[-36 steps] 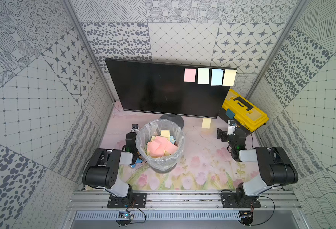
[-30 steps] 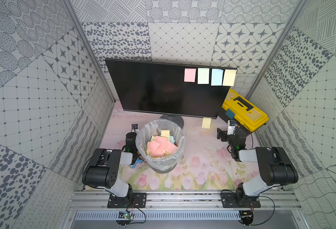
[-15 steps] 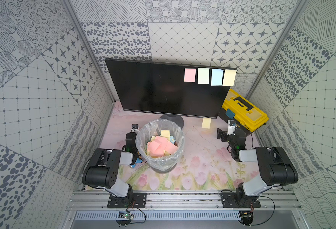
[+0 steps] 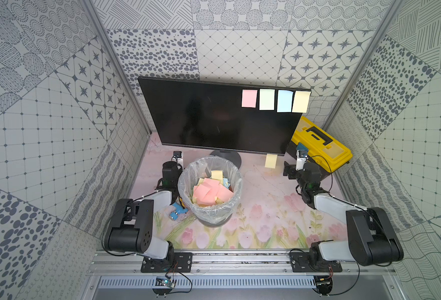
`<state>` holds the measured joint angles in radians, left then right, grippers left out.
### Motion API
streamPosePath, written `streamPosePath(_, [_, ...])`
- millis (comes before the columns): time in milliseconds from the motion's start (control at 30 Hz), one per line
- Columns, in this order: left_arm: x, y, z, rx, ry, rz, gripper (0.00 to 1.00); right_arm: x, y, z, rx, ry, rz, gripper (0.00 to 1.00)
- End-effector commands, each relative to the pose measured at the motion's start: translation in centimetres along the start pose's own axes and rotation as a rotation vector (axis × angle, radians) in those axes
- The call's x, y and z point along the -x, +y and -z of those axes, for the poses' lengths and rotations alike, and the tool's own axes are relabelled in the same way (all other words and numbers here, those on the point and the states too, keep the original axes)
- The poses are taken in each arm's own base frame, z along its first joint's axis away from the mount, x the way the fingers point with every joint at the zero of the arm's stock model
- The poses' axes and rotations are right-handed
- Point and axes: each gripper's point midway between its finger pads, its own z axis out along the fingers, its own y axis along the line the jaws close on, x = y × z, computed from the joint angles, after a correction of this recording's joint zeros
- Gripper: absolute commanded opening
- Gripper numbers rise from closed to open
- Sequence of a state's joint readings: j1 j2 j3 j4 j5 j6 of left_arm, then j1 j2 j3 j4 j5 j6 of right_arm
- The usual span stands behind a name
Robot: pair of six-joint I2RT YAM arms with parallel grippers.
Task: Remove the sticky note from the monitor
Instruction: Tear off the sticky note from the monitor.
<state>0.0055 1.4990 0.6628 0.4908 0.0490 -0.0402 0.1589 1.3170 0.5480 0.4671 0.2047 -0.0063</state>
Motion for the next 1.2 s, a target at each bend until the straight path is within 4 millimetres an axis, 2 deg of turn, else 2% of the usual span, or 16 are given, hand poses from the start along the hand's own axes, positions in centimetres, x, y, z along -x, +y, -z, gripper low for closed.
streamPosePath(0, [-2.9,-0.3,2.2,-0.088,0.275,0.043,0.99,0.1,-2.5,2.2,-0.144,0.068,-0.068,0.97])
streamPosePath(100, [-1.7,0.3,3.3,-0.046,0.316,-0.006,0.99,1.8,-3.1,4.0,-0.167,0.128,-0.175,0.97])
streamPosePath(133, [-2.0,0.5,3.8,-0.036,0.371,-0.001,0.99,1.9,-3.1,4.6,-0.165,0.162,-0.184,0.97])
streamPosePath(233, [-1.5,0.6,5.6,-0.066,0.467,0.052,0.99,3.9,-2.9,6.4,-0.135,0.151,-0.307,0.97])
streamPosePath(333, [-0.7,1.5,7.4,-0.062,0.458,0.106,0.99,3.5,-3.9,8.1,-0.174,0.108,-0.542,0.97])
streamPosePath(400, [0.3,2.1,8.5,-0.061,0.429,0.118,0.99,3.9,-4.3,9.2,-0.151,0.050,-0.690,0.97])
streamPosePath(467, [1.4,2.7,9.5,-0.028,0.437,0.084,0.99,4.4,-4.1,10.0,-0.101,0.023,-0.750,0.97])
streamPosePath(600, [3.5,3.6,11.6,0.025,0.431,0.054,0.99,4.4,-1.9,10.6,0.013,0.103,-0.764,0.97])
streamPosePath(700, [5.1,2.5,13.7,-0.061,0.371,0.128,0.99,3.8,0.5,11.1,0.111,0.202,-0.758,0.97])
streamPosePath(833, [5.3,0.4,15.8,-0.193,0.394,0.151,0.99,2.5,3.7,11.6,0.238,0.282,-0.731,0.97])
streamPosePath(967, [6.4,0.2,17.5,-0.270,0.367,0.196,0.99,2.0,6.7,11.2,0.390,0.339,-0.703,0.97])
streamPosePath(1067, [7.4,-1.3,18.4,-0.405,0.373,0.282,0.99,1.6,7.6,10.2,0.425,0.363,-0.692,0.97])
streamPosePath(1167, [7.6,-2.4,18.2,-0.502,0.389,0.378,0.99,1.5,7.8,9.2,0.432,0.347,-0.673,0.96])
